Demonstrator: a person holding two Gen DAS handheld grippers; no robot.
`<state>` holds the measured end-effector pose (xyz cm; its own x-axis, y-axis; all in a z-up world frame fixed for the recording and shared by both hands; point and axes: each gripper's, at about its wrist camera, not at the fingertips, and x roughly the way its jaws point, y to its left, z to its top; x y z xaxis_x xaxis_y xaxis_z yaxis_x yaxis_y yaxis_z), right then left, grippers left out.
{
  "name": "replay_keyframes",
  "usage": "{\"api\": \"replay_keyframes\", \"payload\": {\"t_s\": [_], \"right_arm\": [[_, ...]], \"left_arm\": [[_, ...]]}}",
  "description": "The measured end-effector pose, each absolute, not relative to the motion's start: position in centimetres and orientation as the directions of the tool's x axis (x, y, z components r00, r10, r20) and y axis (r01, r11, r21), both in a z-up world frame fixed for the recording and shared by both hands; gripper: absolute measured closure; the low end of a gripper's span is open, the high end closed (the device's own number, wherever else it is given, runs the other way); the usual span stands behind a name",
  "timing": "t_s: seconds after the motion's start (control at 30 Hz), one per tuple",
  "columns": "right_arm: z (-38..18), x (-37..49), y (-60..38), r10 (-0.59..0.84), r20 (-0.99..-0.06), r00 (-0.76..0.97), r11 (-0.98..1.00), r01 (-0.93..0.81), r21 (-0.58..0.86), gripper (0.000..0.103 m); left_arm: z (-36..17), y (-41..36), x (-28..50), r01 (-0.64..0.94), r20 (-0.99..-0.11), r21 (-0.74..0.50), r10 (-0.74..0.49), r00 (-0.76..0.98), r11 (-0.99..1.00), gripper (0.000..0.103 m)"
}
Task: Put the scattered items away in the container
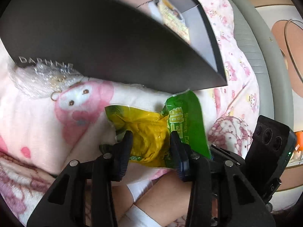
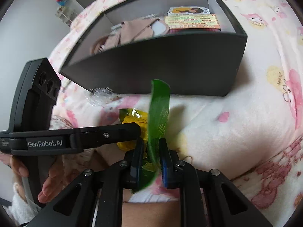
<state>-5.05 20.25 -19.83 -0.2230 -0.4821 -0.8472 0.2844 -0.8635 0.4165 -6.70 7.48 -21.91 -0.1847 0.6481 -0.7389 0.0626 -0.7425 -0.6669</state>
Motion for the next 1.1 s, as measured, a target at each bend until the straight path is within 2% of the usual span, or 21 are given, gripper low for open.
{"api": "replay_keyframes", "payload": {"t_s": [0.07,0.43,0.47,0.5,0.57,0.67,0.83,0.93,1.1], "right_arm": [[-19.1,-4.7,20.1,-0.486,-0.841,-0.237,-0.860,0.299,0.413,0.088],[-14.1,-3.7,21.4,-0.503,-0.791,-0.347,-0.857,0.322,0.403,0.088],[-13.4,-3.5,21.8,-0.529,-0.773,-0.350,-0.842,0.326,0.429,0.088],[-12.9,-3.5,21.9,-0.550,-0.759,-0.349,-0.830,0.328,0.450,0.088],[-11.5,-3.3,22.2,-0.586,-0.729,-0.354,-0.806,0.349,0.479,0.090],[-11.1,-3.5,21.1,-0.576,-0.731,-0.364,-0.809,0.382,0.447,0.090],[-14.2,-4.3,20.9,-0.561,-0.767,-0.311,-0.823,0.303,0.480,0.090],[-16.1,-4.5,21.5,-0.543,-0.792,-0.278,-0.837,0.251,0.486,0.090],[-16.8,-4.6,22.8,-0.526,-0.798,-0.295,-0.851,0.196,0.488,0.090]], "left_arm": [[-21.2,7.7,-6.5,0.058,-0.731,-0.674,0.655,-0.191,-0.736,0.071],[-14.9,7.0,-7.4,-0.047,-0.691,-0.685,0.669,-0.275,-0.727,0.073],[-14.0,7.2,-7.5,-0.058,-0.677,-0.695,0.679,-0.285,-0.717,0.075],[-13.5,7.1,-7.6,-0.072,-0.660,-0.706,0.691,-0.293,-0.705,0.082],[-12.2,7.2,-8.1,-0.108,-0.634,-0.716,0.707,-0.312,-0.690,0.085],[-12.4,8.5,-9.2,-0.118,-0.665,-0.687,0.686,-0.297,-0.717,0.085],[-15.5,8.2,-8.3,-0.074,-0.722,-0.652,0.648,-0.242,-0.754,0.084],[-17.2,7.2,-7.7,-0.026,-0.758,-0.626,0.616,-0.214,-0.779,0.080],[-18.7,6.2,-7.1,0.021,-0.785,-0.600,0.584,-0.206,-0.800,0.067]]}}
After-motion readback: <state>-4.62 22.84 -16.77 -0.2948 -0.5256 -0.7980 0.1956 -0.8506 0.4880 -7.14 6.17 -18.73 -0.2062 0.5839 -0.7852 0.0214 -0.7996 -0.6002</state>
